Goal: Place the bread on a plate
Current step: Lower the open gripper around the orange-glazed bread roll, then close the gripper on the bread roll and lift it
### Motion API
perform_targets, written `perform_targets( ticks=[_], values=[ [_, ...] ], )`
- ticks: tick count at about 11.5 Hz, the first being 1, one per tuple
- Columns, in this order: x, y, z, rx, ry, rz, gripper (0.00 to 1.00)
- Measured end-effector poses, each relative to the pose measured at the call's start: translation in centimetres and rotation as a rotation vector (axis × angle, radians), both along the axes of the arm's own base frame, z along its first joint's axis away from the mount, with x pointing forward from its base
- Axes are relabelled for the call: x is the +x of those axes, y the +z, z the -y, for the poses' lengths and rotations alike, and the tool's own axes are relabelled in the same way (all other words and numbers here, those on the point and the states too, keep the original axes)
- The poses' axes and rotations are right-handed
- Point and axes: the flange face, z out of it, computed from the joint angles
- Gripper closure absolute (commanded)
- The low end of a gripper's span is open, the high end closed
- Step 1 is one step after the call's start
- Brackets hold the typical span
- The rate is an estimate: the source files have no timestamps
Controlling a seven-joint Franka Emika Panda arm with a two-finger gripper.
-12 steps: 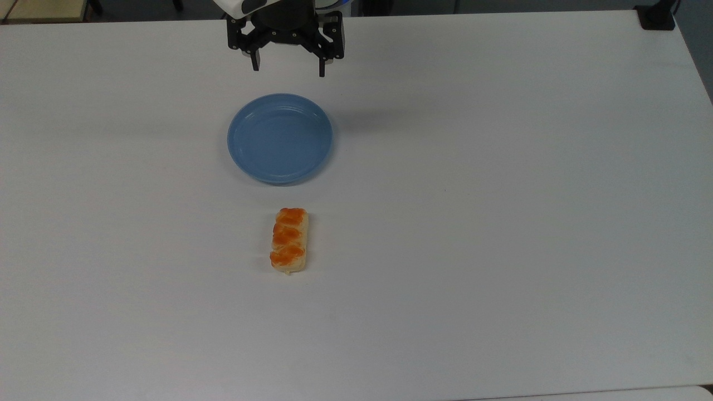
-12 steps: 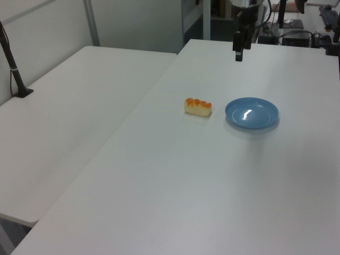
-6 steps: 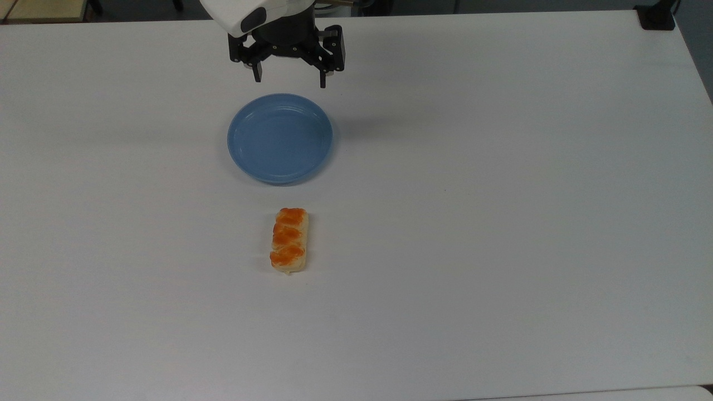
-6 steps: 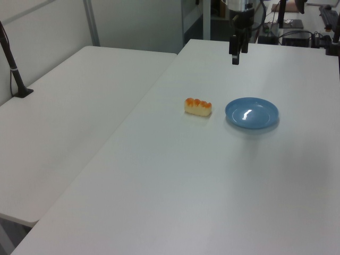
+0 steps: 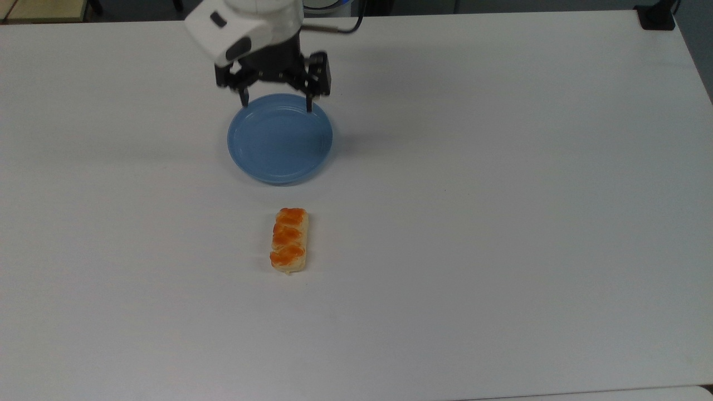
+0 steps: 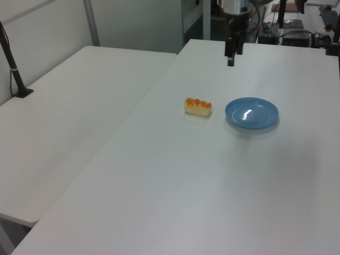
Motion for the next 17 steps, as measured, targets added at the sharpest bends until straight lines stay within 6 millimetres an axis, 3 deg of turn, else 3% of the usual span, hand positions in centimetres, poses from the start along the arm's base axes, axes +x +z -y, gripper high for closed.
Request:
perform_targets(
  ticks=[4, 9, 12, 13, 15, 17],
  values=[
    [6.0, -7.8, 2.2, -0.032, -0.021, 0.143, 0.00],
    [9.1, -15.0, 1.8, -0.043, -0.027, 0.223, 0.00],
    [9.9, -19.8, -0.4, -0.042, -0.008, 0.212, 0.00],
    [10.1, -20.9, -1.2, -0.040, -0.007, 0.211, 0.16],
    [10.1, -22.5, -2.6, -0.039, 0.002, 0.198, 0.71],
    [10.4, -21.8, -2.6, -0.041, 0.008, 0.212, 0.77]
  ],
)
